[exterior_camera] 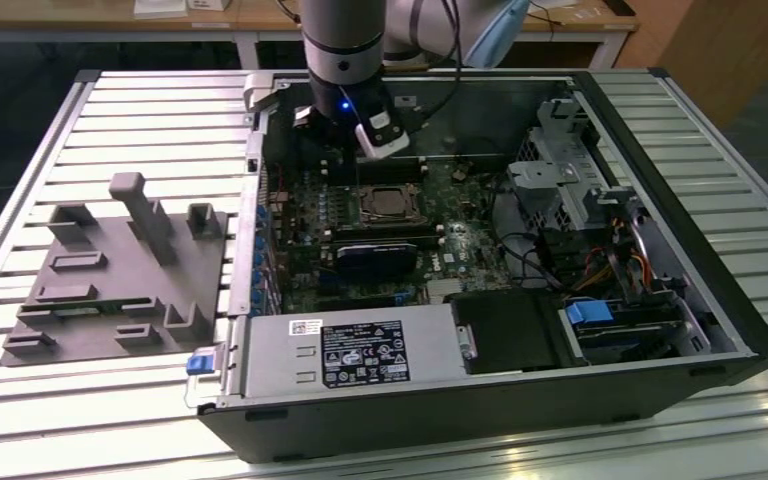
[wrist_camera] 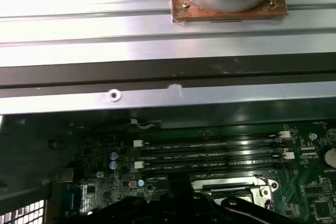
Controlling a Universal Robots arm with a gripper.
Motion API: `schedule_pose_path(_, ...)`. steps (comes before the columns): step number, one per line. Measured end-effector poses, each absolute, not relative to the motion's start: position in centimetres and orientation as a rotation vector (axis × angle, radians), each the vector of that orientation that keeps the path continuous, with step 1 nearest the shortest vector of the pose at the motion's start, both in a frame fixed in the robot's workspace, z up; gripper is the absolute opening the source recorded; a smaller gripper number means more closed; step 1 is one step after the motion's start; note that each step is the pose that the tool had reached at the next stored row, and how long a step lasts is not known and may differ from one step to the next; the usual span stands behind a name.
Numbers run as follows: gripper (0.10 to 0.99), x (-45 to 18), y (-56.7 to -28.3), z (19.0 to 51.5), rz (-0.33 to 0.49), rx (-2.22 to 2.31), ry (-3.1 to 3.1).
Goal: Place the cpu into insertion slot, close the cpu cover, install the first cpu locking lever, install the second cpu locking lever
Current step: 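Install the first cpu locking lever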
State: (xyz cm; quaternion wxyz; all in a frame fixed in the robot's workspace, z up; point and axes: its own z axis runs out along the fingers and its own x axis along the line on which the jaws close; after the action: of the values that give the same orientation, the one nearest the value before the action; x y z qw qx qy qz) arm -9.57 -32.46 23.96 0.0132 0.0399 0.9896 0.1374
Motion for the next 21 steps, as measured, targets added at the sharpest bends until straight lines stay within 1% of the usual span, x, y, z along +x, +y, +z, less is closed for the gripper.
schedule_pose_path(10,0.102,-7.7,-32.5,24.0,0.428,0.124,3.084)
schedule_pose_path(21,0.102,-7.5,-32.5,23.7,0.423,0.107,3.018)
